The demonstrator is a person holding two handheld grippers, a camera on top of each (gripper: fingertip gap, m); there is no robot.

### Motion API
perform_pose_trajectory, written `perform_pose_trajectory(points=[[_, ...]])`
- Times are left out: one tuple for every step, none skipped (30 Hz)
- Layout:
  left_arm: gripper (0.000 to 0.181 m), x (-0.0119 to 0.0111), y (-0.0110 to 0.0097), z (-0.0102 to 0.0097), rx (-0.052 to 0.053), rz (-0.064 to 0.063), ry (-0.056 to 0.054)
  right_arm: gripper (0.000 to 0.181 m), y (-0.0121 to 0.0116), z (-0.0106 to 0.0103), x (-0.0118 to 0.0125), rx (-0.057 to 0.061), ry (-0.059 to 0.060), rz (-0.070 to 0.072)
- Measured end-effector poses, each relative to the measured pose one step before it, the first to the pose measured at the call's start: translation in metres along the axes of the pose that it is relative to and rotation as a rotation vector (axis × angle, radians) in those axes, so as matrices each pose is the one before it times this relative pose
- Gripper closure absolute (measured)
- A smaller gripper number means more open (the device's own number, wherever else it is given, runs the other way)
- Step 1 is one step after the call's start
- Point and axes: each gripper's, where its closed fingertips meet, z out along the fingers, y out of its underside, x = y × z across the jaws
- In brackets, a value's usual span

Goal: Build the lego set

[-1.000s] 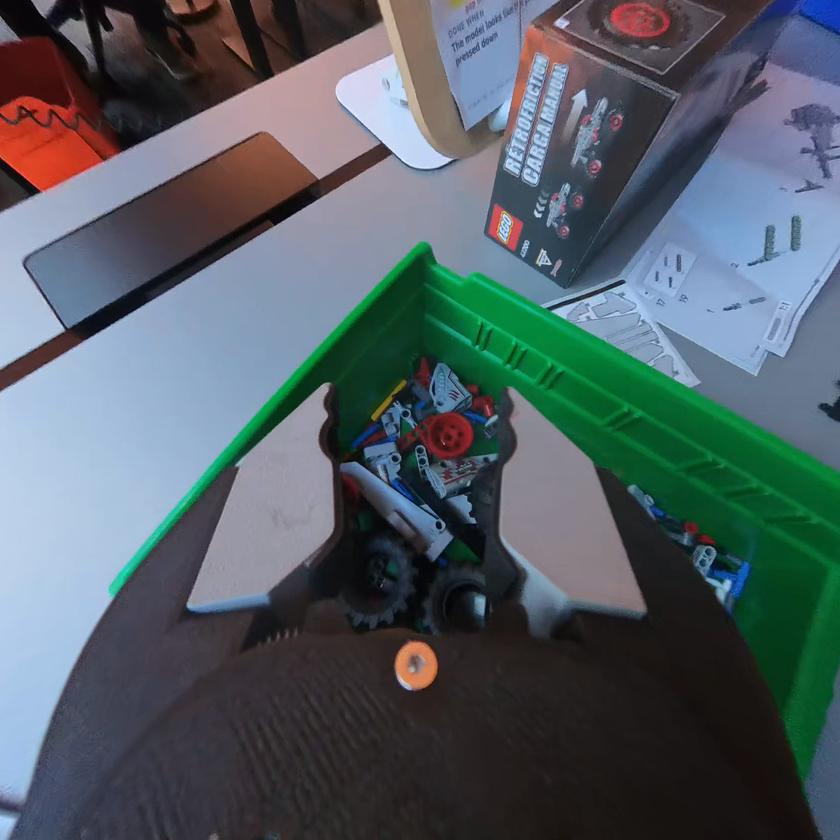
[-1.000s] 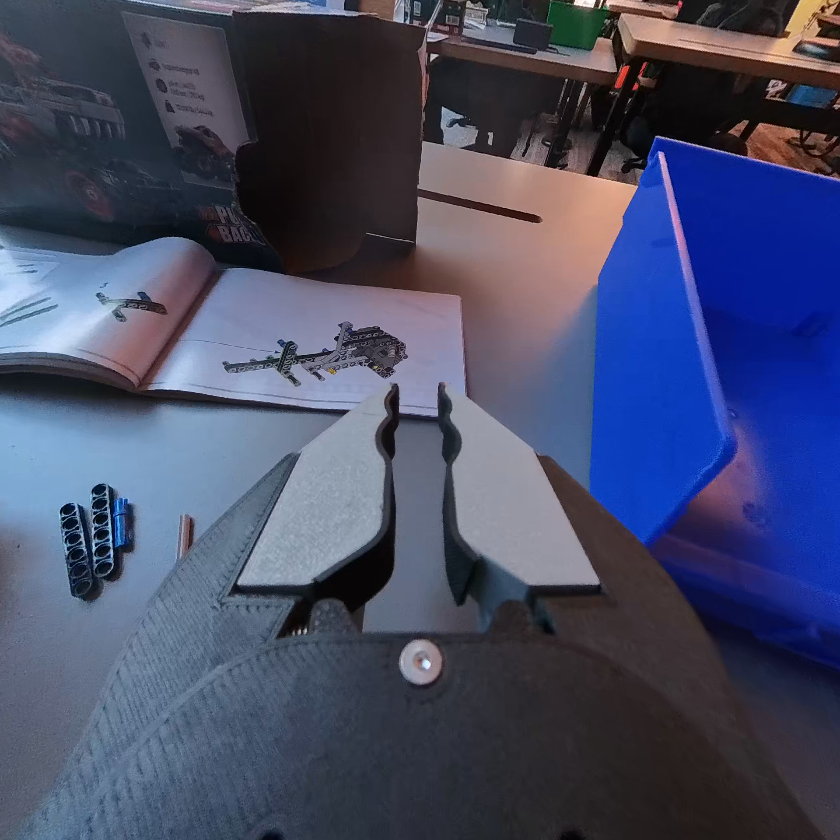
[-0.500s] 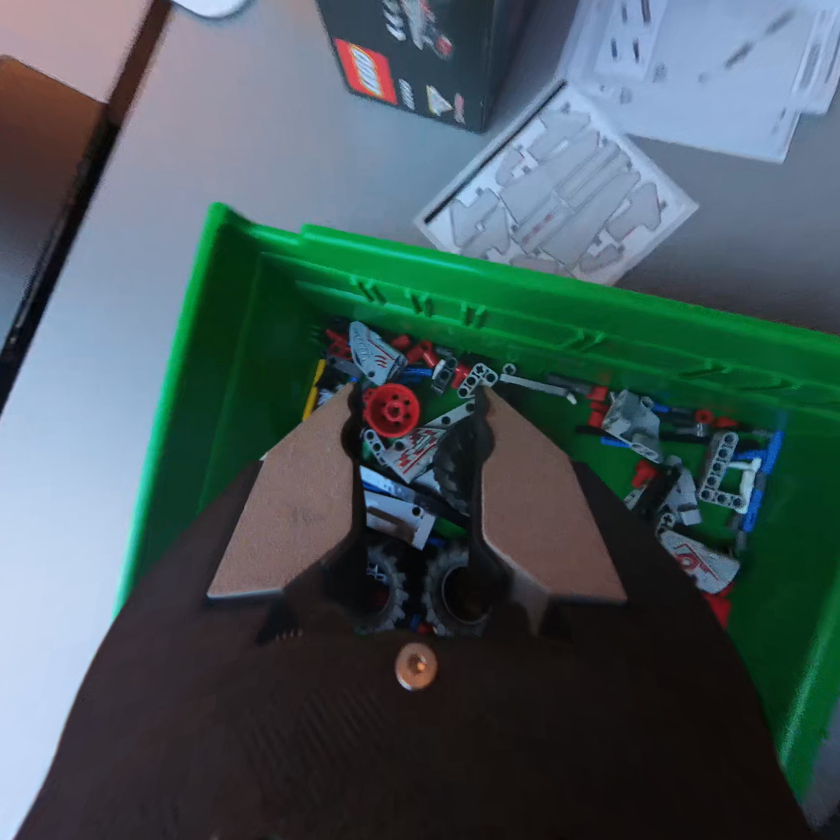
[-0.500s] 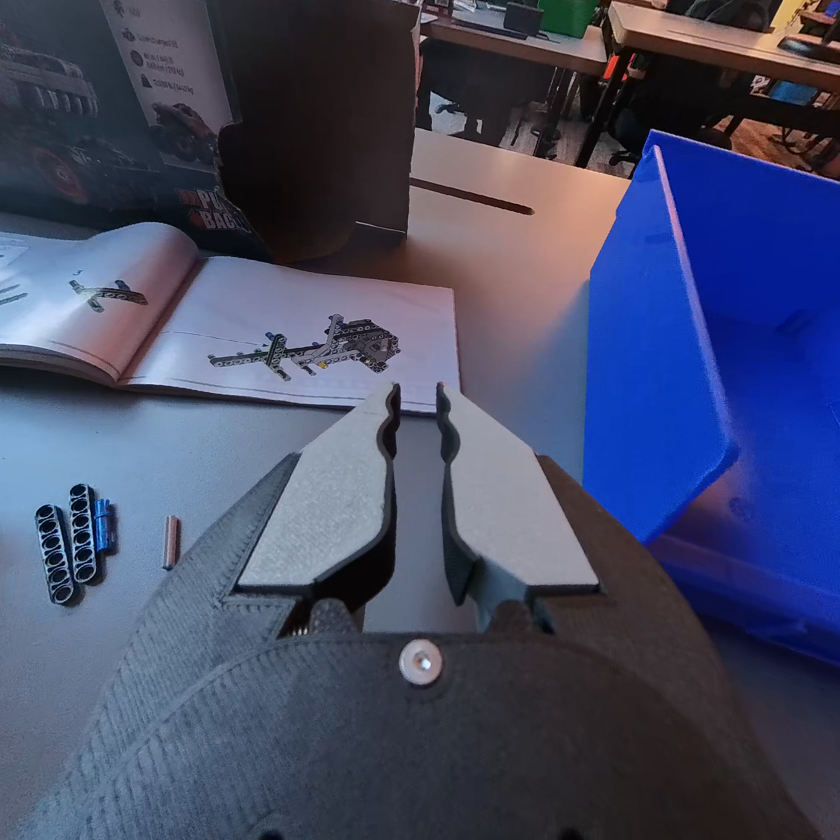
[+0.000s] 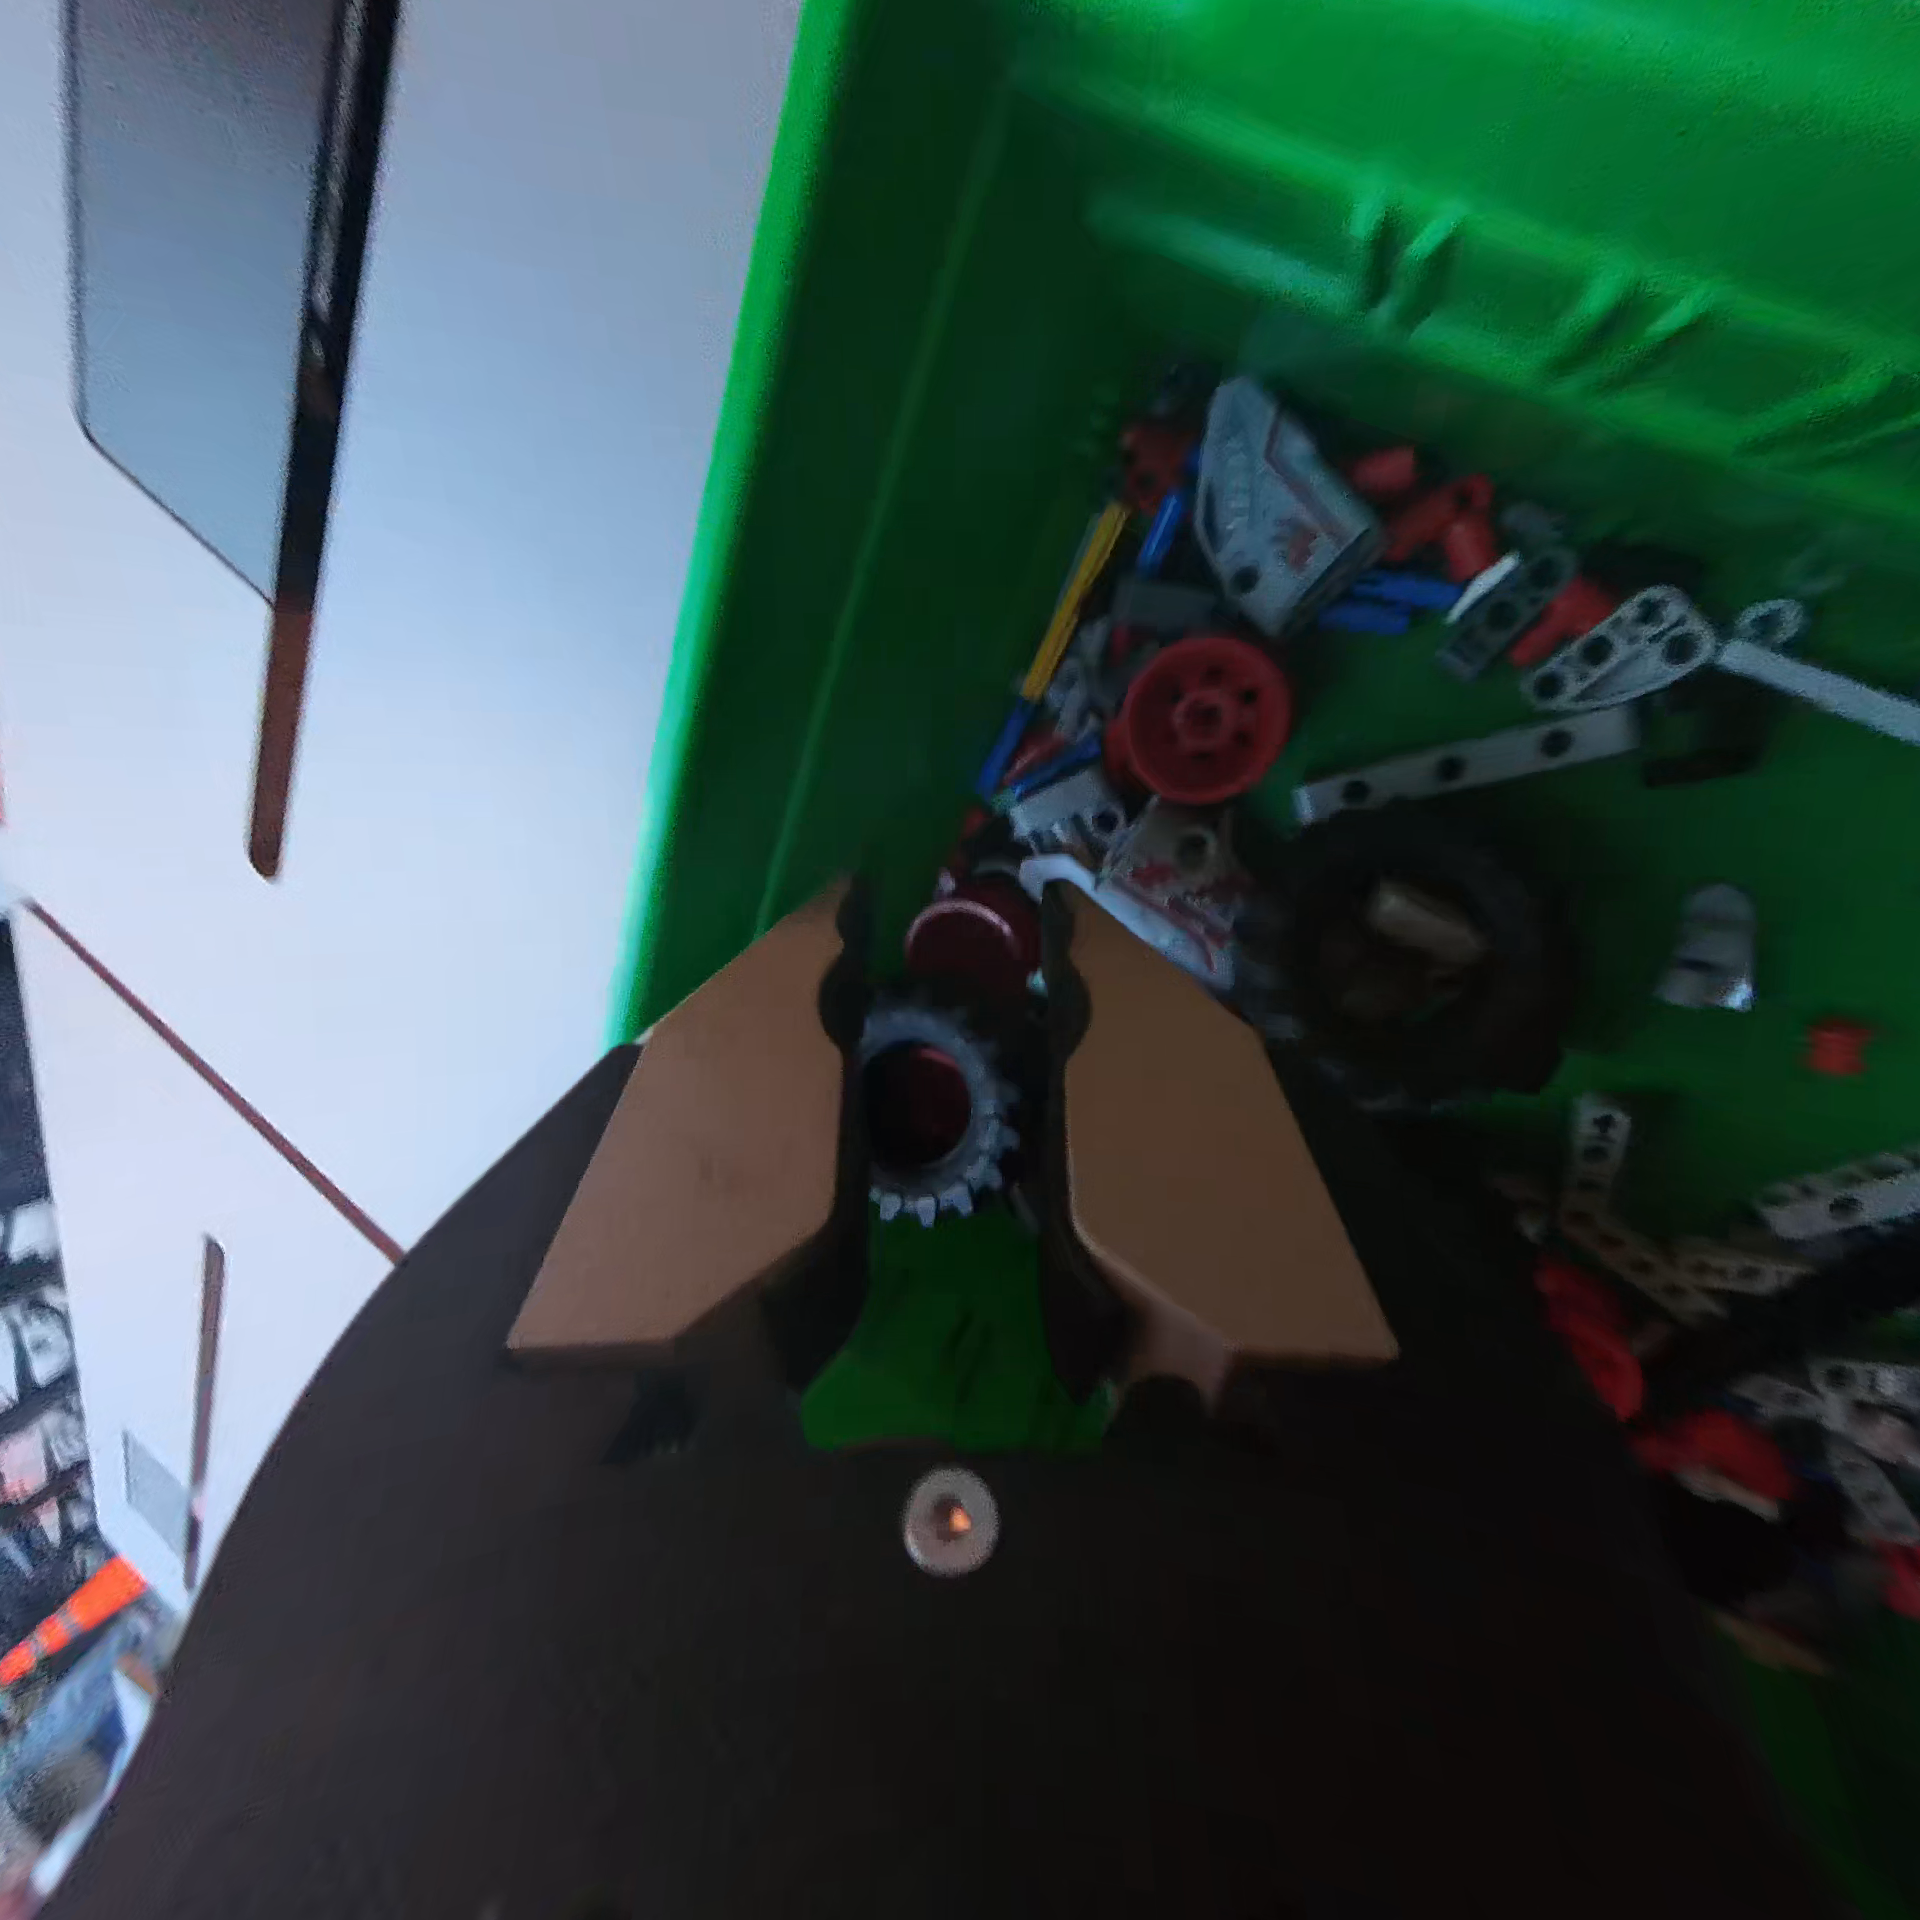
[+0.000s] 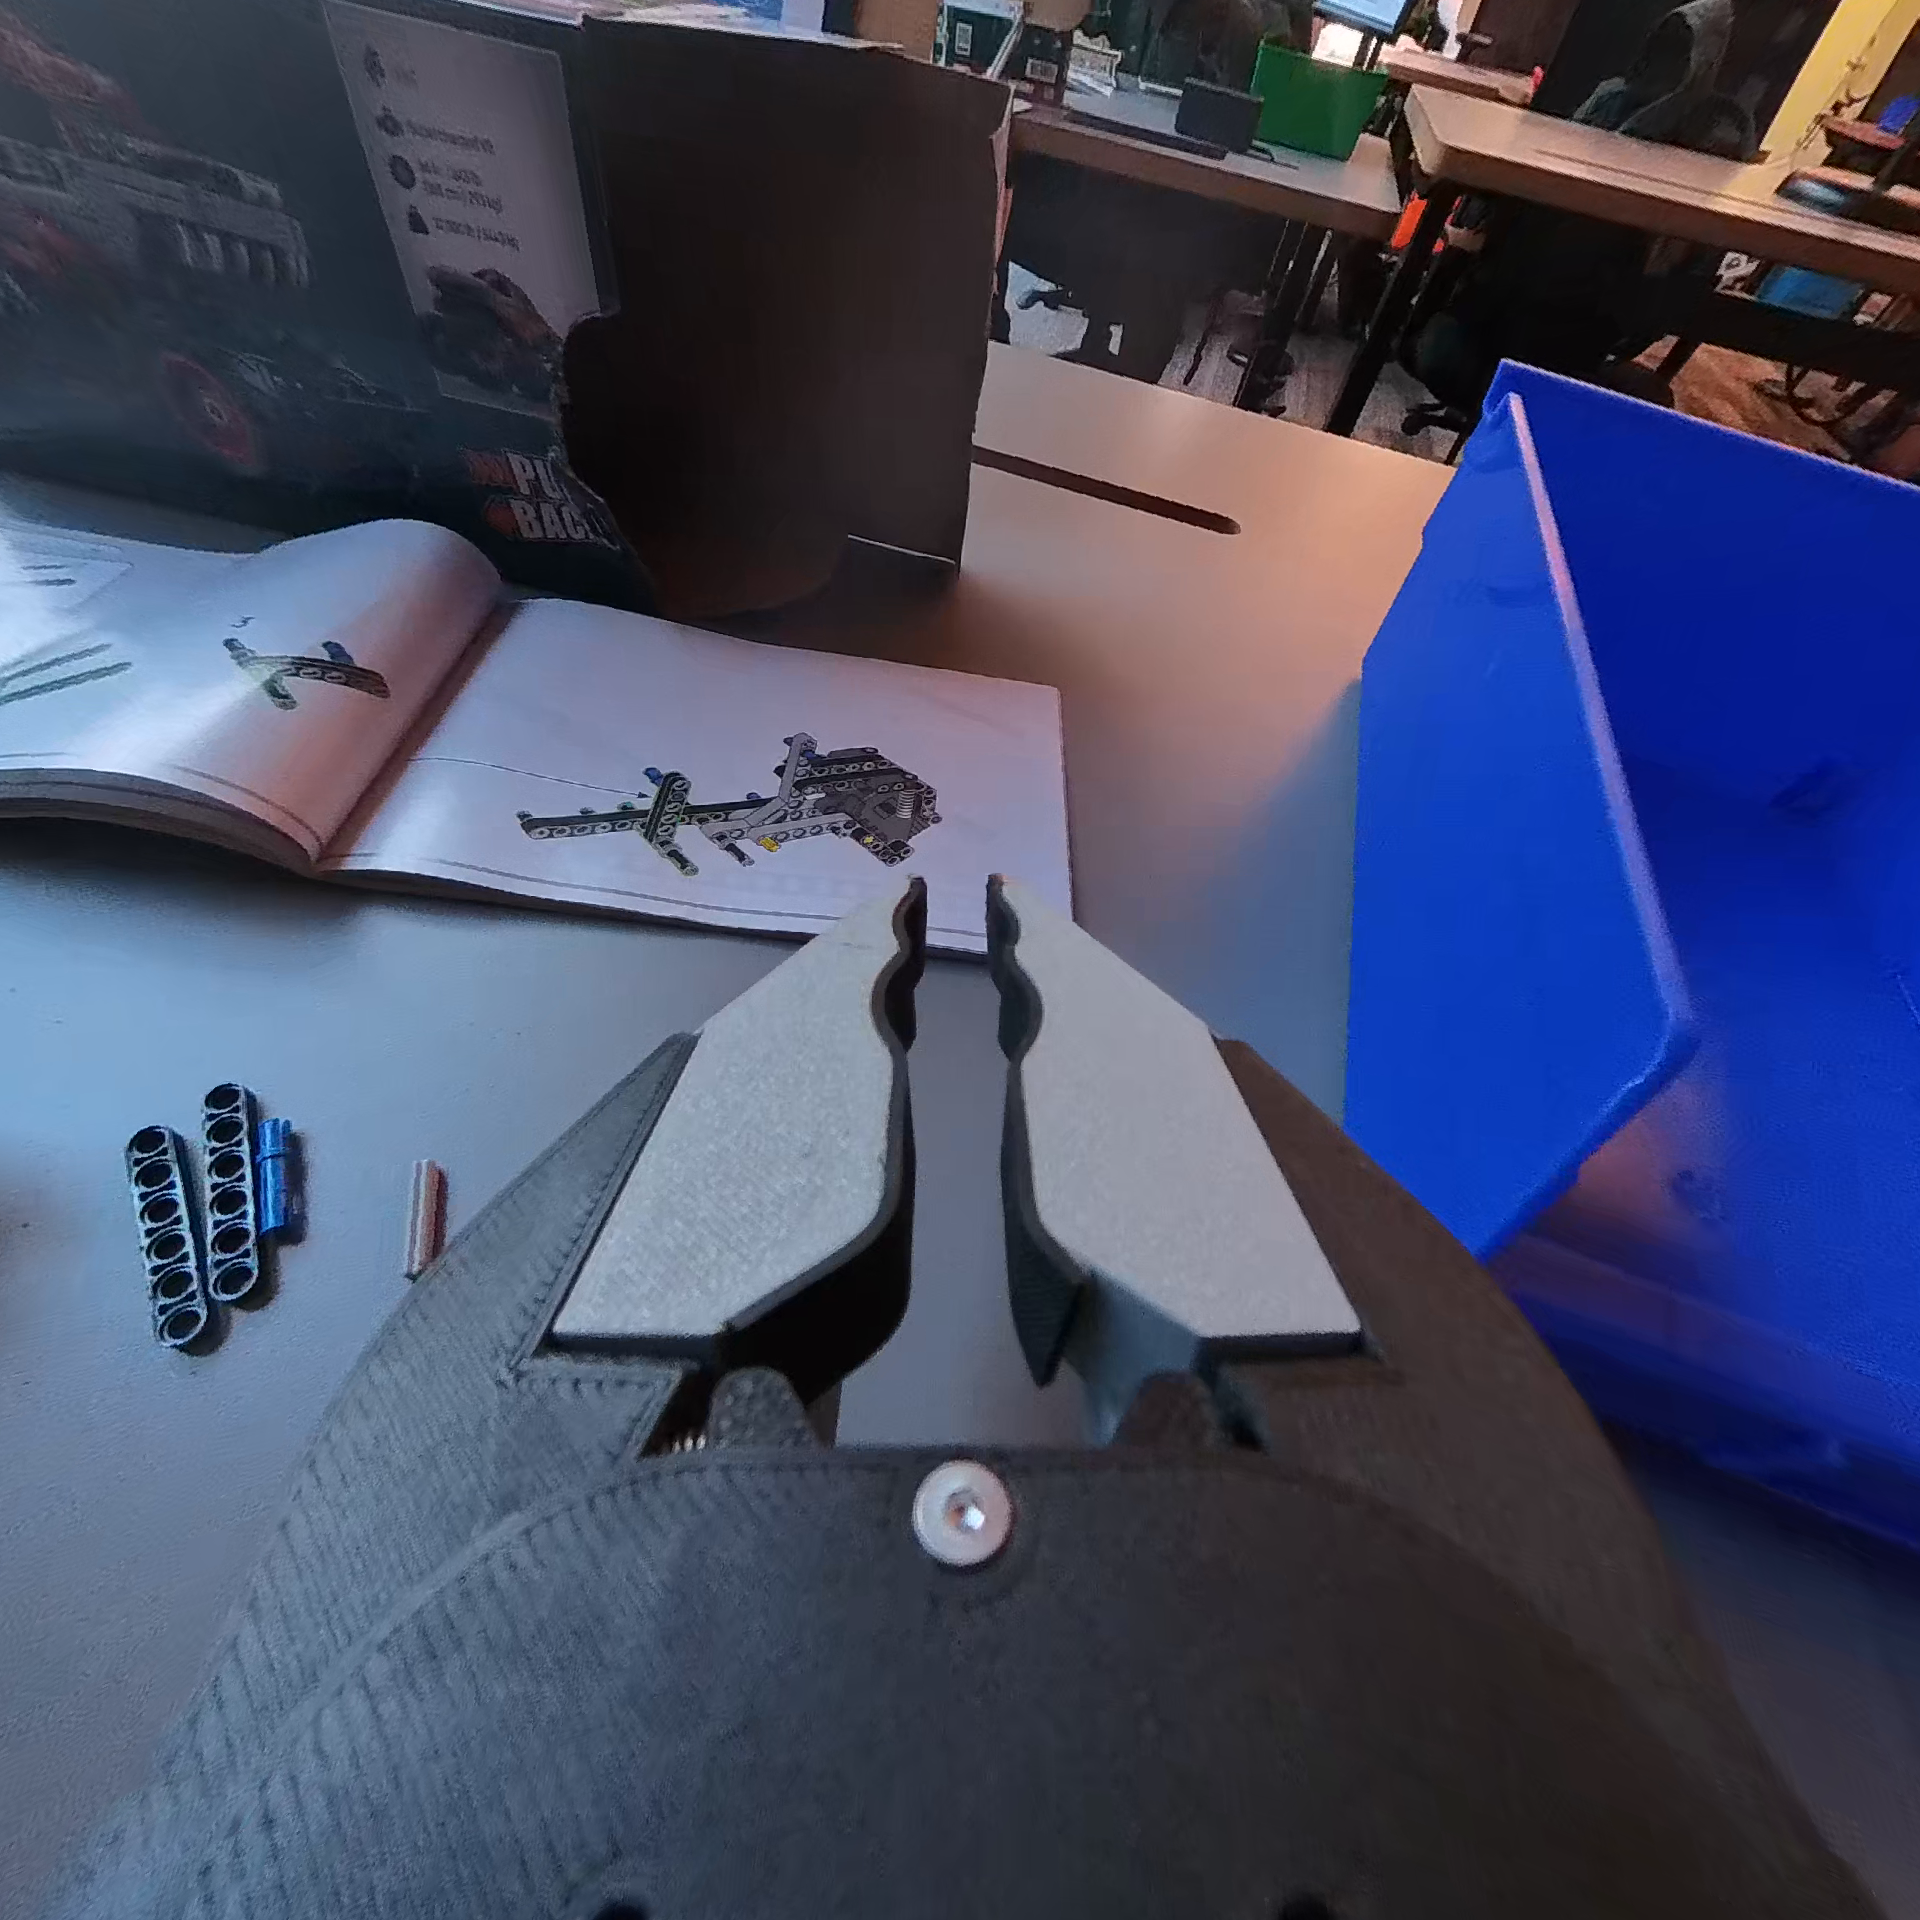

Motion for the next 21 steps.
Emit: perform_pose_trajectory(points=[[0.149,0.00112,0.01108,0.00548,-0.0620,-0.0158,0.0169,0.173,0.00002,0.00006,-0.00071,-0.0007,-0.0033,-0.0005],[0.147,0.00640,0.01400,0.00847,-0.0837,-0.0019,0.0414,0.173,-0.00019,-0.00020,-0.00060,0.0009,-0.0024,-0.0010],[0.131,0.00643,0.00971,0.00953,-0.0649,0.0122,0.0323,0.173,-0.00019,-0.00030,-0.00067,0.0020,-0.0017,-0.0016],[0.149,-0.00407,-0.00121,0.00282,0.0047,0.0254,-0.0397,0.173,-0.00038,-0.00035,-0.00051,0.0021,-0.0015,-0.0012],[0.144,0.00164,-0.00219,0.00109,0.0131,0.0441,-0.0131,0.174,-0.00028,-0.00026,-0.00057,0.0019,-0.0020,-0.0006],[0.140,0.00621,-0.00232,-0.00084,0.0058,0.0465,0.0178,0.174,-0.00005,-0.00021,-0.00043,0.0010,-0.0021,0.0002],[0.149,0.00624,-0.00501,-0.00359,0.0217,0.0206,0.0272,0.174,0.00001,-0.00011,-0.00029,0.0003,-0.0018,0.0007],[0.159,0.01155,-0.01124,-0.00739,0.0632,-0.0031,0.0720,0.174,-0.00010,-0.00019,-0.00018,0.0006,-0.0015,0.0009],[0.168,0.01530,-0.01543,-0.00939,0.0897,-0.0171,0.1051,0.174,-0.00010,-0.00006,-0.00011,0.0010,-0.0007,0.0003],[0.178,0.00135,-0.01275,-0.00741,0.0663,-0.0268,0.0205,0.174,-0.00002,-0.00004,0.00001,0.0004,-0.0002,0.0006],[0.166,-0.00720,-0.00814,-0.00526,0.0335,-0.0171,-0.0324,0.174,-0.00006,-0.00003,0.00005,-0.0001,-0.0004,0.0006],[0.156,-0.01215,-0.00415,-0.00299,0.0121,-0.0026,-0.0672,0.174,0.00018,0.00012,0.00008,-0.0009,0.0000,0.0007],[0.152,-0.01125,-0.00427,-0.00079,0.0152,0.0123,-0.0665,0.174,0.00016,0.00015,0.00001,-0.0018,-0.0005,0.0008],[0.153,-0.00413,-0.00648,0.00130,0.0318,0.0149,-0.0249,0.174,0.00019,0.00015,-0.00008,-0.0012,-0.0009,0.0002],[0.156,0.00171,-0.00781,0.00269,0.0378,0.0090,0.0139,0.174,-0.00001,0.00005,-0.00001,-0.0001,0.0003,-0.0003],[0.158,0.00141,-0.00712,0.00399,0.0299,-0.0025,0.0131,0.174,0.00000,-0.00006,0.00010,0.0001,0.0011,-0.0002],[0.161,0.00013,-0.00420,0.00497,0.0121,-0.0029,0.0042,0.174,-0.00003,-0.00009,0.00013,0.0006,0.0010,0.0002],[0.164,-0.00046,-0.00210,0.00591,-0.0018,0.0021,-0.0018,0.175,-0.00014,-0.00016,0.00019,0.0009,0.0012,0.0008],[0.167,0.00087,-0.00112,0.00652,-0.0067,0.0052,0.0056,0.175,-0.00004,-0.00001,0.00024,0.0006,0.0009,0.0013],[0.170,0.00211,0.00138,0.00720,-0.0185,0.0052,0.0153,0.174,-0.00008,-0.00011,0.00022,0.0005,0.0003,0.0016],[0.173,0.00183,0.00518,0.00828,-0.0381,0.0046,0.0150,0.175,-0.00005,-0.00007,0.00009,0.0008,0.0003,0.0013]])
